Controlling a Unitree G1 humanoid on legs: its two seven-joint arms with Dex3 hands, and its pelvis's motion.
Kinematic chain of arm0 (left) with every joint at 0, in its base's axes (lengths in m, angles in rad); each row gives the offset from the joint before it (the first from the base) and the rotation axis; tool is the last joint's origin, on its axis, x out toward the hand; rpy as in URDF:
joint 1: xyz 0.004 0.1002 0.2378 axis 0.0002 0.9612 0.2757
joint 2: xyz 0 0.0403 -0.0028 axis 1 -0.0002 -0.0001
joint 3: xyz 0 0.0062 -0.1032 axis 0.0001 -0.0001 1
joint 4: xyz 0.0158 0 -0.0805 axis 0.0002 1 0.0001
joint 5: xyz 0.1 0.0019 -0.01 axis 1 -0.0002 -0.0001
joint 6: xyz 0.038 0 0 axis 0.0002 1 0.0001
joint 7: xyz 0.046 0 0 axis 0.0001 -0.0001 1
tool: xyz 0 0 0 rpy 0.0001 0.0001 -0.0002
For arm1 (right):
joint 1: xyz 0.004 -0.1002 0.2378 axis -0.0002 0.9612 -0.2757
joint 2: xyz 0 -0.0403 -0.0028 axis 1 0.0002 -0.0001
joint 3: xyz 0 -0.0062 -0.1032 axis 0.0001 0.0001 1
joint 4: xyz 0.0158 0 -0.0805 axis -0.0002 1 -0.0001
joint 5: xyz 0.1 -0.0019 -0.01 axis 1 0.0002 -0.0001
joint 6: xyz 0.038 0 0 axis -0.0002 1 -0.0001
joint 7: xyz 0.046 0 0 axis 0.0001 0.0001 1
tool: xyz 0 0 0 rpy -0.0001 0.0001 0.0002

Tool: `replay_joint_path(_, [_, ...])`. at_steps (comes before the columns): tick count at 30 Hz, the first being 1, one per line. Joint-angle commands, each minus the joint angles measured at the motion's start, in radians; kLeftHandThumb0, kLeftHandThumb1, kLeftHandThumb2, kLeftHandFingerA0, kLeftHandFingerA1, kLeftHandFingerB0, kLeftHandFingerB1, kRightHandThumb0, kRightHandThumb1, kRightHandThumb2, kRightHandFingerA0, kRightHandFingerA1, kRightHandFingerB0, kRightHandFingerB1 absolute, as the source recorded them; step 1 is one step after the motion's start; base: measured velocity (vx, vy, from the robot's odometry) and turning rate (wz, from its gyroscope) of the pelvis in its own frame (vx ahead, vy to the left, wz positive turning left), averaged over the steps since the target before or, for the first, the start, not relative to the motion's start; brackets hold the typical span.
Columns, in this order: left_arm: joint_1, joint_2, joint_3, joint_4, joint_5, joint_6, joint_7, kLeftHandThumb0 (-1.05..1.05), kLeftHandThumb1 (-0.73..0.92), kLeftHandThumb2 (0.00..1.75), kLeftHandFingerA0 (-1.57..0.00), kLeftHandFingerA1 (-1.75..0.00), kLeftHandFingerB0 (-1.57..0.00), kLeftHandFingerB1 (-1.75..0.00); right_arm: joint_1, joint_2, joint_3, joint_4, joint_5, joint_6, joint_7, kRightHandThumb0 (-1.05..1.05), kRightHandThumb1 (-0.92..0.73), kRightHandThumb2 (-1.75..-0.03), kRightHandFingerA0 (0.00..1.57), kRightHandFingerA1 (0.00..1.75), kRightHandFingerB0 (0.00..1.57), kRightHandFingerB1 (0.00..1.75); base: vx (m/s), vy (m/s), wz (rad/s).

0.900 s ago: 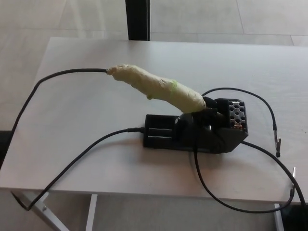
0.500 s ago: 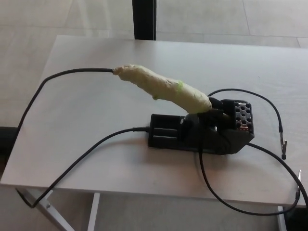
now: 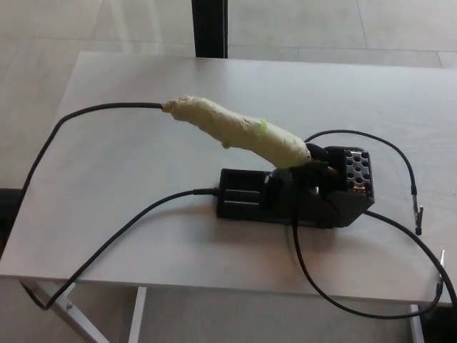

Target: Use the left hand of the robot to grab the soldering gun kept on the middle of the table and pull it out of its base and keep it on the left side of the base

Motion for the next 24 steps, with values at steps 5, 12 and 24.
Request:
replay_joint_path(5, [-0.358, 0.032, -0.329, -0.025, 0.139, 0.065, -0.136, -0.47, 0.67, 0.60, -0.55, -0.61, -0.50, -0.45, 0.001, -0.051, 0.030, 0.010, 0.005, -0.021, 0.015, -1.05, -0.61, -0.88, 0.91, 1.48, 0.00, 1.44, 0.00, 0.000, 0.00])
replay_joint_path(12, [-0.372, -0.060, -0.574, 0.022, 0.213, -0.111, -0.217, -0.51, 0.64, 0.59, -0.58, -0.62, -0.47, -0.49, 0.004, -0.058, 0.053, 0.013, 0.004, -0.023, 0.060, -1.05, -0.58, -0.88, 0.91, 1.42, 0.00, 1.49, 0.00, 0.000, 0.00])
replay_joint_path(24, [-0.302, -0.165, -0.841, -0.062, 0.322, -0.066, -0.228, -0.58, 0.67, 0.60, -0.52, -0.68, -0.47, -0.49, -0.009, -0.073, 0.199, 0.063, -0.049, -0.033, 0.230, -1.05, -0.34, -0.86, 0.89, 1.02, 0.36, 1.34, 0.00, 0.000, 0.00])
